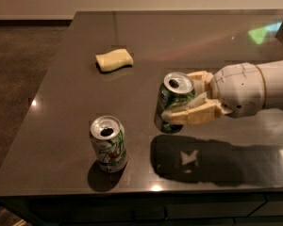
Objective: Move green can near 7up can
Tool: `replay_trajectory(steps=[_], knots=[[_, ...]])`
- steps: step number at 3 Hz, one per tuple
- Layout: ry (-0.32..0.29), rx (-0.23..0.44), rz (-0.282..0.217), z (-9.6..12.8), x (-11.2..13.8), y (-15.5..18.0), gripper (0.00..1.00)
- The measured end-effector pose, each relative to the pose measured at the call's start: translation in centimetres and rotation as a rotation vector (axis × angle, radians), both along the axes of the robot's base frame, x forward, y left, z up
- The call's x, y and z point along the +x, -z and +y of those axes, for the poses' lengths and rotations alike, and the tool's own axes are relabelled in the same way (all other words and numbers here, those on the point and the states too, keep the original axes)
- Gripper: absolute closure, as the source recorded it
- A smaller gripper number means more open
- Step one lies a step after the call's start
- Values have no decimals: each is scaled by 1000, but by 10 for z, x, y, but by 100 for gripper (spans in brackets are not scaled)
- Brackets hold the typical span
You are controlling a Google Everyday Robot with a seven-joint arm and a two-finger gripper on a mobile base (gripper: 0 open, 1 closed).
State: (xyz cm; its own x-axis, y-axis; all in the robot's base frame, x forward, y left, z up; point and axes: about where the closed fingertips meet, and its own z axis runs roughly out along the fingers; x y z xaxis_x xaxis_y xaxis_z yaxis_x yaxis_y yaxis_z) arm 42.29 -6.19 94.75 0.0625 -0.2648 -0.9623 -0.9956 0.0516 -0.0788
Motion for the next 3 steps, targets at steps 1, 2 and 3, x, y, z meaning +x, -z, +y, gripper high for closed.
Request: replay_trajectory(steps=[1, 2, 3], knots=[[-52, -15, -14, 16, -21, 12, 100], [-99, -29, -27, 30, -35, 22, 100], [-138, -38, -35, 41, -43, 28, 100]])
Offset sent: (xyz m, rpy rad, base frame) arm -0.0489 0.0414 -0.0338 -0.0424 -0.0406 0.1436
